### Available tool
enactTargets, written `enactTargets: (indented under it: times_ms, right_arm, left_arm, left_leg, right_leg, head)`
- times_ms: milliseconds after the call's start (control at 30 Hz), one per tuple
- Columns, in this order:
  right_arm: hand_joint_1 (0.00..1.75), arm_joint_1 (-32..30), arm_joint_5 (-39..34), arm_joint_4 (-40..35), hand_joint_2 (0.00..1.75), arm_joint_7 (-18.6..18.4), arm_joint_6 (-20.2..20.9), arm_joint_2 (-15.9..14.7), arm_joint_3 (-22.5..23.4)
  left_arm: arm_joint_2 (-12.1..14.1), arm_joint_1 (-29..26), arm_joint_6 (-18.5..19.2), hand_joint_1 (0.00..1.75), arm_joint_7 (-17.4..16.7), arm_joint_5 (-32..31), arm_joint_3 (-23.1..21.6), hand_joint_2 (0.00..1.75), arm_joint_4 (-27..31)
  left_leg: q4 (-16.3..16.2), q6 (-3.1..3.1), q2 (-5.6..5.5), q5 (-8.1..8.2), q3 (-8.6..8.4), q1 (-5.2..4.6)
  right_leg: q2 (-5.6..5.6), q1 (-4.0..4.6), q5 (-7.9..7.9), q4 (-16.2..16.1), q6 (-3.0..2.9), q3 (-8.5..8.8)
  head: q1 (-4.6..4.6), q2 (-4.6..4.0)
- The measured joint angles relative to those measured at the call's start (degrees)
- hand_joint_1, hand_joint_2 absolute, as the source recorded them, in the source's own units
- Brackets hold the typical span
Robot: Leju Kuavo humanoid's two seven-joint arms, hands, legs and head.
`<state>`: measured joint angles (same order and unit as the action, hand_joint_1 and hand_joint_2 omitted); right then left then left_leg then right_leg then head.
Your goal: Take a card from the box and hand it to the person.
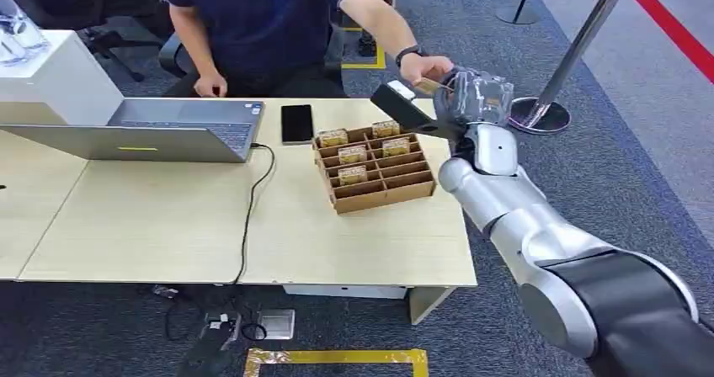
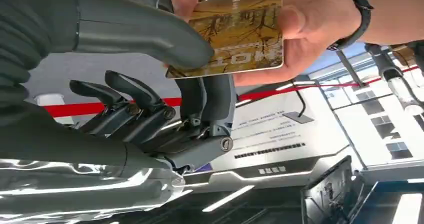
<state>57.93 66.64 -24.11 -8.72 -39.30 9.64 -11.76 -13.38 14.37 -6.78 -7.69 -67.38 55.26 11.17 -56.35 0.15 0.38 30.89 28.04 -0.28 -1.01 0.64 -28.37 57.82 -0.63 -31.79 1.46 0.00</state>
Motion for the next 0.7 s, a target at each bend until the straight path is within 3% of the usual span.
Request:
enactTargets:
  times_ms: [67,100,200,300,567,700]
  right_arm:
    - [1.75,-0.03,0.33,0.35,1.75,-0.11,-0.02,-0.26,0.04]
    - [0.00,-0.10,0.74,0.41,1.75,-0.33,-0.02,-0.37,0.15]
    - [0.00,-0.24,1.11,0.41,1.75,0.05,-0.15,-0.68,0.94]
    - [0.00,-0.23,-0.83,0.41,1.75,2.69,-0.24,-0.83,2.54]
    - [0.00,-1.71,-10.55,-3.42,1.75,14.81,-0.22,-0.85,7.21]
    - [0.00,-6.58,-16.36,-11.07,1.75,19.41,0.37,-1.18,8.17]
  left_arm:
    - [-0.02,0.09,0.07,0.00,0.00,-0.09,-0.31,0.00,-0.02]
    - [-0.02,0.14,0.26,0.00,0.00,-0.15,-0.37,0.00,-0.02]
    - [-0.02,0.22,0.96,0.00,0.00,-0.24,-0.40,0.00,-0.02]
    - [0.00,0.26,1.31,0.00,-0.02,-0.24,-0.40,0.00,-0.02]
    - [0.00,0.10,1.03,0.00,-0.46,-0.18,-0.35,0.00,-0.02]
    - [0.02,-0.49,0.79,0.00,-0.09,0.28,-0.31,0.00,-0.02]
  left_leg:
    - [0.00,0.00,0.00,0.00,0.00,0.00]
    - [0.00,0.00,0.00,0.00,0.01,0.00]
    - [0.00,0.00,0.00,0.00,0.03,0.00]
    - [0.00,0.00,0.00,0.00,0.03,0.00]
    - [0.00,0.00,0.00,0.00,0.02,0.00]
    - [0.01,0.01,-0.03,0.00,0.02,0.00]
  right_leg:
    - [0.00,0.00,0.00,0.00,0.00,-0.01]
    - [0.00,0.00,0.00,0.00,0.00,-0.01]
    - [0.00,0.00,0.00,0.00,0.00,-0.02]
    - [0.00,0.00,0.00,0.00,0.00,-0.02]
    - [0.00,0.00,0.00,0.00,0.00,-0.01]
    - [-0.03,0.00,-0.01,-0.01,0.01,-0.01]
  head:
    - [0.00,0.00]
    - [0.02,0.00]
    - [0.04,0.00]
    - [0.04,0.00]
    - [0.00,0.00]
    - [-0.04,0.00]
